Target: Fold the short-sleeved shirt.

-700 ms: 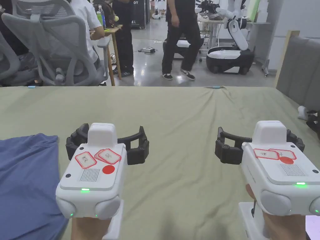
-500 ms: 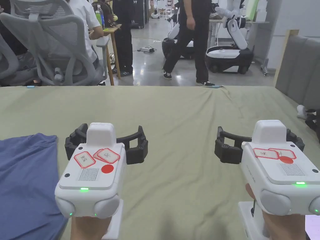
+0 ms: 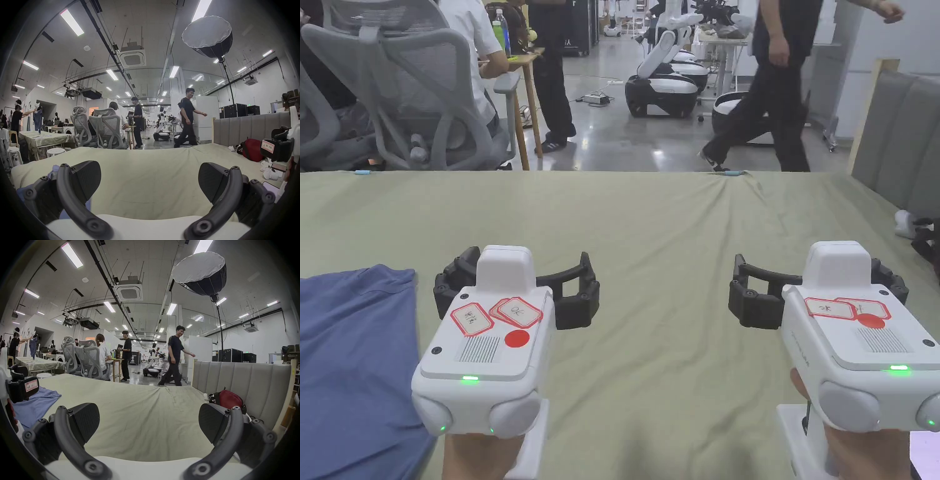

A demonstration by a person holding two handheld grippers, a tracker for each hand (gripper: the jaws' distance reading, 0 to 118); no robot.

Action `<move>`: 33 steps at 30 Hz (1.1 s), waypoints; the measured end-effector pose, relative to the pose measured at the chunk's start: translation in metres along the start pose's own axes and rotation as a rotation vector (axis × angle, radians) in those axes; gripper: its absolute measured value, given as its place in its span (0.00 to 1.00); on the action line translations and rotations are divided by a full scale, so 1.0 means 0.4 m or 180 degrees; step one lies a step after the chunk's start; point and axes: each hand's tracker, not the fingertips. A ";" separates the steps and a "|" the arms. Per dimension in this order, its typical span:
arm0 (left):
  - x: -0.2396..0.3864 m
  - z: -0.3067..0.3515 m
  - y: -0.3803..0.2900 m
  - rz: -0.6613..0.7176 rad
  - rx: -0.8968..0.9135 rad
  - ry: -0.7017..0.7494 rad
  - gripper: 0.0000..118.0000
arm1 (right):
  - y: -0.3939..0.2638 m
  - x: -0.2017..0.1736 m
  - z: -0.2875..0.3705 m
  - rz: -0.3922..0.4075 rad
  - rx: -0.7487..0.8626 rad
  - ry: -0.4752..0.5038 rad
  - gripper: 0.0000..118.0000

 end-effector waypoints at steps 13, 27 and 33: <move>-0.001 0.004 -0.002 0.0000 -0.0005 -0.0002 1.00 | 0.000 0.001 0.006 -0.0012 0.0001 0.0007 1.00; 0.002 0.007 0.000 0.0003 -0.0010 -0.0001 1.00 | -0.003 -0.005 0.015 0.0007 0.0015 0.0021 1.00; 0.004 0.008 0.001 -0.0008 -0.0026 0.0005 0.99 | -0.002 -0.004 0.015 -0.0023 -0.0024 0.0054 1.00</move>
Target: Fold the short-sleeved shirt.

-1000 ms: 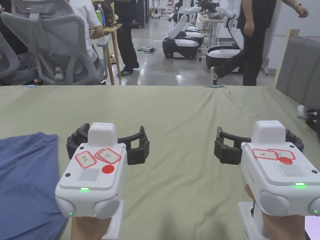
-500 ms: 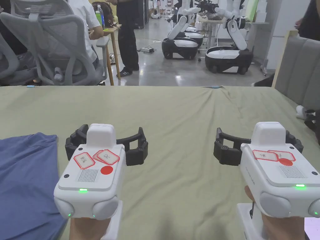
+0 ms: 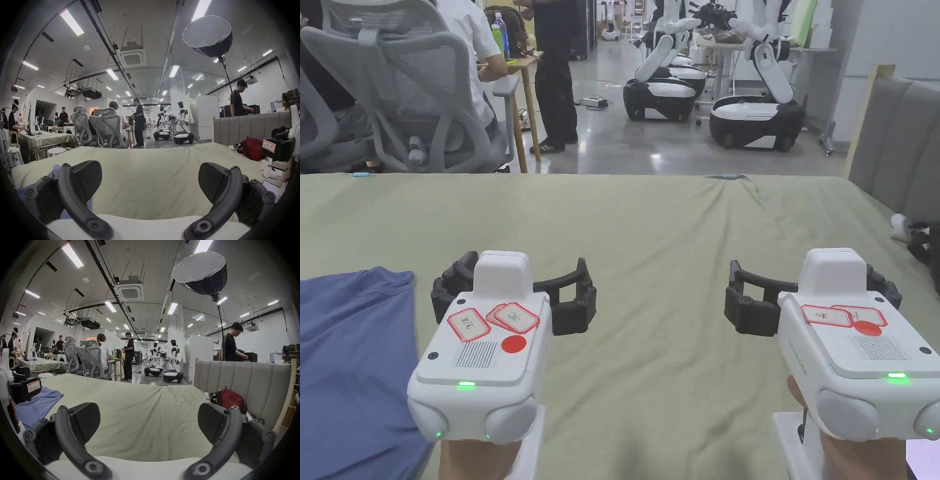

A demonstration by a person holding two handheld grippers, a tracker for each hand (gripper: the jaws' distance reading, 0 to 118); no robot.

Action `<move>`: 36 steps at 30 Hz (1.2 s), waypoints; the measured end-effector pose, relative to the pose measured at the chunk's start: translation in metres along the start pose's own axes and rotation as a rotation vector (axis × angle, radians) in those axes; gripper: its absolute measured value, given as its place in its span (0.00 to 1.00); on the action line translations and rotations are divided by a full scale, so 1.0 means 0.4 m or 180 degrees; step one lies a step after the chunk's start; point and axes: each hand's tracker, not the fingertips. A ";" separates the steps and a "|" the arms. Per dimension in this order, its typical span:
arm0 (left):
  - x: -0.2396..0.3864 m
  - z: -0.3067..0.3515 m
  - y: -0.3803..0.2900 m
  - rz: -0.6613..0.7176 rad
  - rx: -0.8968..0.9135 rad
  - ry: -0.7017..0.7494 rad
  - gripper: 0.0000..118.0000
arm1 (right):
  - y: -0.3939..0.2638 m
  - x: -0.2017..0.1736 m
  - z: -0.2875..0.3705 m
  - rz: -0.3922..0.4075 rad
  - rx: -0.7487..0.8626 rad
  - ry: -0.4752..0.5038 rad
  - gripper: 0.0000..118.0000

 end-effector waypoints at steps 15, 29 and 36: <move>-0.071 0.032 0.009 -0.0060 0.0015 0.0271 0.00 | 0.009 -0.064 -0.027 -0.0049 -0.0079 0.0001 0.00; -0.492 0.287 0.004 -0.0042 -0.0182 0.1590 0.00 | 0.044 -0.616 -0.009 0.0043 0.0097 0.1710 0.00; -0.468 0.247 -0.015 -0.0082 -0.0334 0.1365 0.00 | 0.033 -0.609 -0.021 0.0082 0.0014 0.1611 0.00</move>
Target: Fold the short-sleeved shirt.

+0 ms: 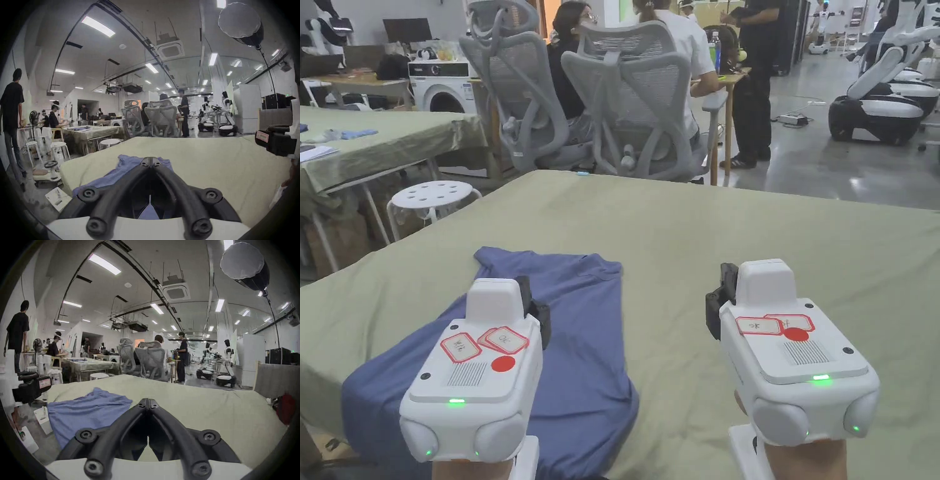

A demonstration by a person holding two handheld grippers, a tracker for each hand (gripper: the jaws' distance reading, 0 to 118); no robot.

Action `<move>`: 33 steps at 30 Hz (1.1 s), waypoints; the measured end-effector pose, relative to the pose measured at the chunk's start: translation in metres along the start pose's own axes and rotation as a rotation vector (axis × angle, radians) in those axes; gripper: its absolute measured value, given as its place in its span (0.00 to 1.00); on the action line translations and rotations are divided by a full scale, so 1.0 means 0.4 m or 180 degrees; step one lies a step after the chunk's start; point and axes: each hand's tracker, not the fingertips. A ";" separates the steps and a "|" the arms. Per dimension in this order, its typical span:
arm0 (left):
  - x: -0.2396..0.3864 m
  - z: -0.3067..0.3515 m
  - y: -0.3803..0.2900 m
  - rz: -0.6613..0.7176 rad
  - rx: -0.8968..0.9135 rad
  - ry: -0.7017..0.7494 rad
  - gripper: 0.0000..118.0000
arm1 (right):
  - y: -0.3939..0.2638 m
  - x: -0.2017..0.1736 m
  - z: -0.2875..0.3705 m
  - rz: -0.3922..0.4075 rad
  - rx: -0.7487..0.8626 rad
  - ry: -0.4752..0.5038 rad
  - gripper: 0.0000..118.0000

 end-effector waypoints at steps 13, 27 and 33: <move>0.050 -0.525 0.016 -0.0203 -0.1455 -0.0500 0.93 | -0.034 0.047 -0.091 0.0037 -0.0151 -0.0003 0.00; 0.123 -0.867 -0.251 -0.0327 -0.2467 -0.0557 0.73 | -0.135 0.098 -0.204 -0.0013 -0.0470 -0.0131 0.00; 0.099 -0.883 -0.221 -0.0361 -0.2404 -0.0506 0.02 | -0.155 0.115 -0.190 -0.0066 -0.0548 -0.0151 0.00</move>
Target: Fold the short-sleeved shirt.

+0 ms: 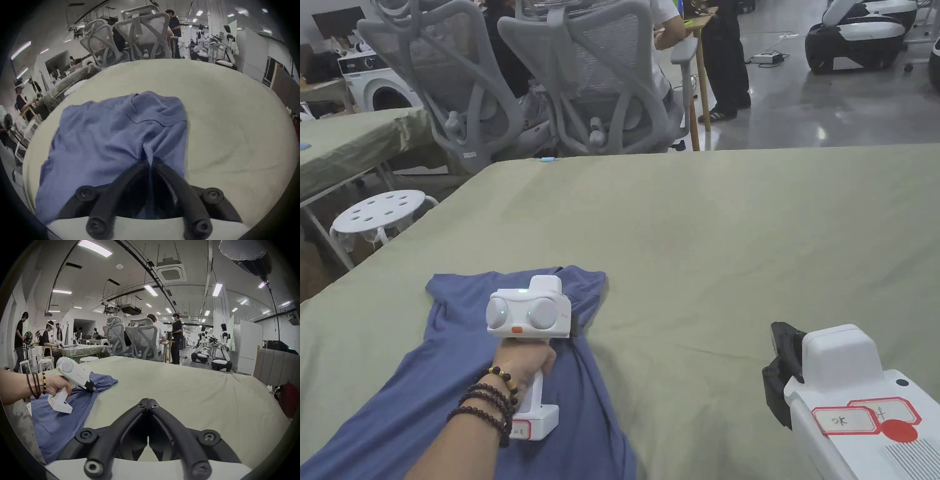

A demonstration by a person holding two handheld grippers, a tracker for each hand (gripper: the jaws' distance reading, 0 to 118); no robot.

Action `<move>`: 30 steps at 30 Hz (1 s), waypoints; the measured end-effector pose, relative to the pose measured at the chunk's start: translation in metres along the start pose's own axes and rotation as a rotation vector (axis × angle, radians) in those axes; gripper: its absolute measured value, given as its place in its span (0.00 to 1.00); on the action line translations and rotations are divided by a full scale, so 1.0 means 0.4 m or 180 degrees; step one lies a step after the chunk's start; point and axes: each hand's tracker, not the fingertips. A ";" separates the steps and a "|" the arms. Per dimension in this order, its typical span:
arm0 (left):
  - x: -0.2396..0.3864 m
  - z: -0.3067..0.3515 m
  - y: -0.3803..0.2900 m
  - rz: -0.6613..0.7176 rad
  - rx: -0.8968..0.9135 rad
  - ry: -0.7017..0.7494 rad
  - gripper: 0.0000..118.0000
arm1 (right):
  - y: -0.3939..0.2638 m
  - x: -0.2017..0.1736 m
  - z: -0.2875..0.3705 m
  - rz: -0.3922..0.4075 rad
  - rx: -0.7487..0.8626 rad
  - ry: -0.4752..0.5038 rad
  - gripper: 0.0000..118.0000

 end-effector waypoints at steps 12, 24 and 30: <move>0.239 0.324 0.180 -0.0519 0.1104 -0.0880 0.02 | 0.031 0.123 0.145 0.0063 0.0105 -0.0380 0.00; 1.201 0.490 0.115 -0.1488 0.1105 -0.2829 0.02 | -0.007 0.424 0.422 -0.0143 0.0013 -0.1576 0.00; 1.450 0.336 -0.097 -0.1834 0.0388 -0.2914 0.02 | -0.067 0.560 0.483 -0.0169 -0.0214 -0.1925 0.00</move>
